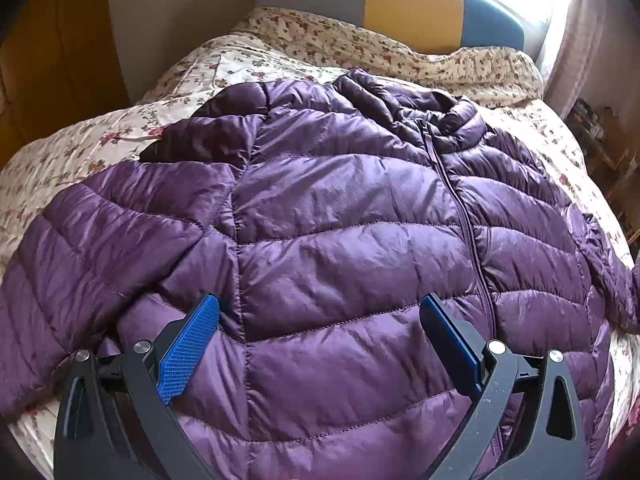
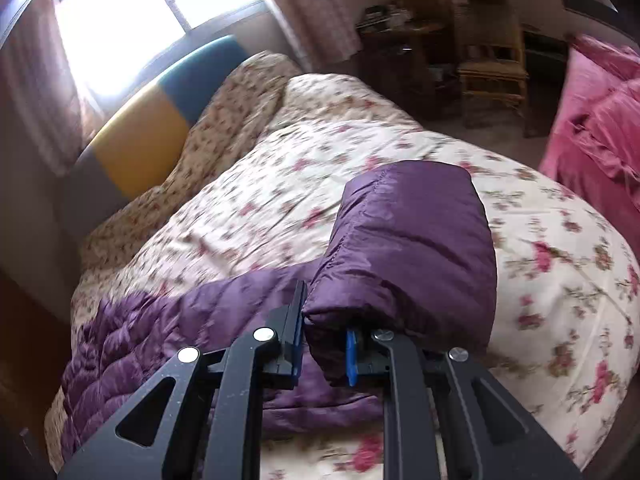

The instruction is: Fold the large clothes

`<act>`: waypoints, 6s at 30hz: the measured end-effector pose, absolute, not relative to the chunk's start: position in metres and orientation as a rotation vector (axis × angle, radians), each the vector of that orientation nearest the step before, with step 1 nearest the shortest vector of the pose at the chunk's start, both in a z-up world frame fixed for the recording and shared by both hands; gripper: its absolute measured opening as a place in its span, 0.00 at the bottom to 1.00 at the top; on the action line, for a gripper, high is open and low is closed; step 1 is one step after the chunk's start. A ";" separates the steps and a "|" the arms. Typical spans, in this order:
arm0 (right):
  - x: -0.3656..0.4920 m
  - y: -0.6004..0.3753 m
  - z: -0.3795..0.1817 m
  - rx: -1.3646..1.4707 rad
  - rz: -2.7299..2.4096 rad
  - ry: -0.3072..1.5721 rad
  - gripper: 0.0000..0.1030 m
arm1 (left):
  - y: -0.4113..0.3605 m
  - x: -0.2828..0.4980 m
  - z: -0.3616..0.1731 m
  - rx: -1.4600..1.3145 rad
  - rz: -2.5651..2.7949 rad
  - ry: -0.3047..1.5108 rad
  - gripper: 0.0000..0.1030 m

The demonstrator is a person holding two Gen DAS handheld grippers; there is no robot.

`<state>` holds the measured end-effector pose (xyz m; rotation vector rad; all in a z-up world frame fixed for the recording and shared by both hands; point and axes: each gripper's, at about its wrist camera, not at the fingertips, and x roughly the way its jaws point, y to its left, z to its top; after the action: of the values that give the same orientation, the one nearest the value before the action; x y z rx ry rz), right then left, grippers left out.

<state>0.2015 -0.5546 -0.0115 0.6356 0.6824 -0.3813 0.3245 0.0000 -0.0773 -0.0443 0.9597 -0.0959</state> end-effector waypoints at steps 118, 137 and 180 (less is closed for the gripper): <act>0.301 -0.366 -0.060 0.298 -0.098 0.872 0.75 | 0.033 0.325 -0.060 -0.271 -0.236 0.909 0.05; 0.317 -0.342 -0.076 0.116 -0.139 0.910 0.86 | 0.035 0.284 -0.039 -0.242 -0.139 0.786 0.71; 0.332 -0.308 -0.089 0.069 -0.064 0.912 0.94 | -0.007 0.335 -0.089 -0.140 -0.196 0.862 0.71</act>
<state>0.3315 -0.3083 -0.0891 0.0690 0.9115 -0.0641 0.3350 -0.0070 -0.0885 -0.1399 0.8621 -0.1962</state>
